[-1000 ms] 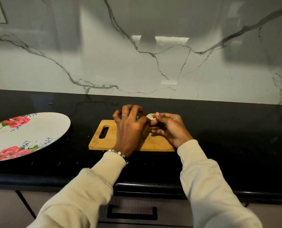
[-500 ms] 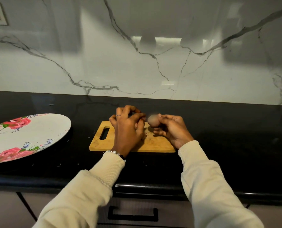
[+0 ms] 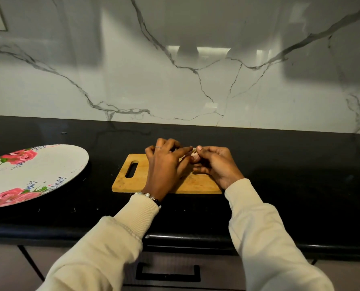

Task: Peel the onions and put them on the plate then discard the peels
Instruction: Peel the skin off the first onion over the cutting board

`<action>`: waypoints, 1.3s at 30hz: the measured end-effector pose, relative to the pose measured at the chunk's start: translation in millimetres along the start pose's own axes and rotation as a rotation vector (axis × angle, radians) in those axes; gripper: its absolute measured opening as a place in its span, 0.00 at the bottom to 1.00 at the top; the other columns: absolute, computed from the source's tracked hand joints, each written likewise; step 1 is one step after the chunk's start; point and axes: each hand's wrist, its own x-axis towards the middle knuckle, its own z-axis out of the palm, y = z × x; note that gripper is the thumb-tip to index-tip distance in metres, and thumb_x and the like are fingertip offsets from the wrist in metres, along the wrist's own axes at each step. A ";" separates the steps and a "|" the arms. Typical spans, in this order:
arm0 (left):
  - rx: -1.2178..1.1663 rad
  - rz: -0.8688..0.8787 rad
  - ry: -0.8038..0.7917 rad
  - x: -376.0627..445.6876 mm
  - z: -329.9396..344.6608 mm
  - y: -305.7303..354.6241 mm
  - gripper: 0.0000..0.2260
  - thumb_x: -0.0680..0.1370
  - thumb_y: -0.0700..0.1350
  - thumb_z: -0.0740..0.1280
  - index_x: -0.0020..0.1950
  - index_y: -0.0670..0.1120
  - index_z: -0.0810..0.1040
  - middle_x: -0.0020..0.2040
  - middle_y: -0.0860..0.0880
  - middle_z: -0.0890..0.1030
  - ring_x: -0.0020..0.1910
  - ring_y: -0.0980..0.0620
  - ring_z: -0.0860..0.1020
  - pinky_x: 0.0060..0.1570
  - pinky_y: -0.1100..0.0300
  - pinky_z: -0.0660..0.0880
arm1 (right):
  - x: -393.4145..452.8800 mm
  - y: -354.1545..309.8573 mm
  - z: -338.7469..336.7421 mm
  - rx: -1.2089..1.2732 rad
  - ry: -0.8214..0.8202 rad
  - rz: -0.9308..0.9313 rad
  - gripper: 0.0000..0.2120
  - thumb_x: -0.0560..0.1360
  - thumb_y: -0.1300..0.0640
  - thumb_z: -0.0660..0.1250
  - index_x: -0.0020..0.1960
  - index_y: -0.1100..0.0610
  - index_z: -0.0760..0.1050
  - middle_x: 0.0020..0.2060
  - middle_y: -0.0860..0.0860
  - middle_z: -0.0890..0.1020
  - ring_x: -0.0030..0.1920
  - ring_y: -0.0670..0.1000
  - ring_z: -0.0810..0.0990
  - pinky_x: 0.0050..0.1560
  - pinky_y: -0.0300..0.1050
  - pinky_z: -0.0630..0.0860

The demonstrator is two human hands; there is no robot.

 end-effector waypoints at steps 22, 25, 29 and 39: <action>0.096 -0.058 -0.085 0.8 -0.5 -0.2 0.10 0.78 0.50 0.64 0.55 0.47 0.78 0.58 0.48 0.73 0.58 0.50 0.69 0.56 0.53 0.56 | -5.0 -6.5 -0.1 0.261 0.046 0.035 0.09 0.79 0.61 0.67 0.51 0.68 0.78 0.46 0.64 0.84 0.41 0.58 0.86 0.40 0.49 0.84; 0.058 -0.149 -0.083 1.5 -1.2 -2.1 0.10 0.79 0.49 0.63 0.57 0.48 0.77 0.59 0.49 0.72 0.60 0.51 0.67 0.57 0.53 0.56 | -4.6 -7.3 -3.0 0.308 0.069 0.039 0.09 0.80 0.60 0.66 0.52 0.67 0.77 0.49 0.66 0.82 0.42 0.59 0.86 0.38 0.48 0.84; 0.067 -0.209 -0.047 0.9 -1.9 -3.5 0.09 0.79 0.48 0.63 0.57 0.48 0.78 0.59 0.49 0.73 0.60 0.50 0.69 0.59 0.52 0.57 | -3.3 -6.9 -3.9 0.318 0.092 0.049 0.09 0.80 0.59 0.66 0.54 0.66 0.76 0.48 0.66 0.82 0.39 0.58 0.86 0.34 0.47 0.83; -0.047 0.038 -0.062 -0.6 -1.1 1.1 0.16 0.78 0.57 0.66 0.60 0.50 0.79 0.55 0.52 0.79 0.55 0.53 0.74 0.53 0.56 0.56 | -7.6 -11.0 -1.5 0.312 0.001 0.086 0.12 0.81 0.57 0.64 0.57 0.66 0.77 0.42 0.62 0.85 0.38 0.56 0.86 0.33 0.46 0.82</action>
